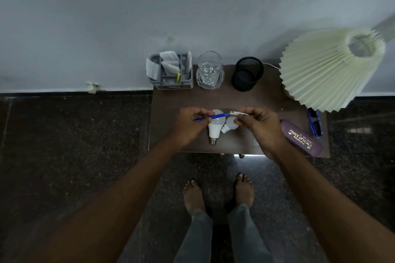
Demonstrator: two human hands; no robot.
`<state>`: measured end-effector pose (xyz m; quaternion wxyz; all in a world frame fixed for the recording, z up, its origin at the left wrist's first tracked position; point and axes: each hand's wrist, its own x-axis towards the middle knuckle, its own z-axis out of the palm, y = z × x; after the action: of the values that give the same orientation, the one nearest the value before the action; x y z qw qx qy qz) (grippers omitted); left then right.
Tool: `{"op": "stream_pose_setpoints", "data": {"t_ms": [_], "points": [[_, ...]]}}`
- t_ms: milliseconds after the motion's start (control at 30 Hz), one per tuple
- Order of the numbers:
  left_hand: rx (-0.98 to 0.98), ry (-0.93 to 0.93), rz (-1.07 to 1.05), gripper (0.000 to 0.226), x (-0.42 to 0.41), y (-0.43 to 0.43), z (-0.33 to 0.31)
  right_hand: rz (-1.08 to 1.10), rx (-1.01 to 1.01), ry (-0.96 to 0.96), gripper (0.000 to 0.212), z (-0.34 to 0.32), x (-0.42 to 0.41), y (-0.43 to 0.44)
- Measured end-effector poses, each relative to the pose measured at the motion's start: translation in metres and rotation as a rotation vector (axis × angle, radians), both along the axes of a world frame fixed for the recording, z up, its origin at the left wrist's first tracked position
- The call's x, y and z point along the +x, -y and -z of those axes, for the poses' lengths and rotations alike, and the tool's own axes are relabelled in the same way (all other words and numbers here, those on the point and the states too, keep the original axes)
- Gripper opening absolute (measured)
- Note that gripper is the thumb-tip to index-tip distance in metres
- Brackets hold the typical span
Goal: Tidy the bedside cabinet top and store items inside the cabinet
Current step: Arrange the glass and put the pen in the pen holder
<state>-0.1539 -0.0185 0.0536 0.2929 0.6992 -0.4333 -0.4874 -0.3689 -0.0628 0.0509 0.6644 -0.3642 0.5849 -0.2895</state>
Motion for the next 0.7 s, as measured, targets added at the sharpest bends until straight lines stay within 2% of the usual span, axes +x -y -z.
{"op": "stream_pose_setpoints", "data": {"t_ms": [233, 433, 700], "points": [[-0.027, 0.019, 0.040, 0.022, -0.002, 0.005, -0.003, -0.114, -0.031, -0.062, 0.022, -0.003, -0.002, 0.003], [-0.026, -0.014, 0.063, 0.018, -0.005, 0.010, -0.002, -0.161, -0.044, -0.013, 0.022, -0.009, 0.002, 0.005], [-0.017, -0.080, 0.021, 0.016, -0.011, 0.015, -0.007, 0.008, 0.049, 0.134, 0.031, -0.014, -0.001, 0.010]]}}
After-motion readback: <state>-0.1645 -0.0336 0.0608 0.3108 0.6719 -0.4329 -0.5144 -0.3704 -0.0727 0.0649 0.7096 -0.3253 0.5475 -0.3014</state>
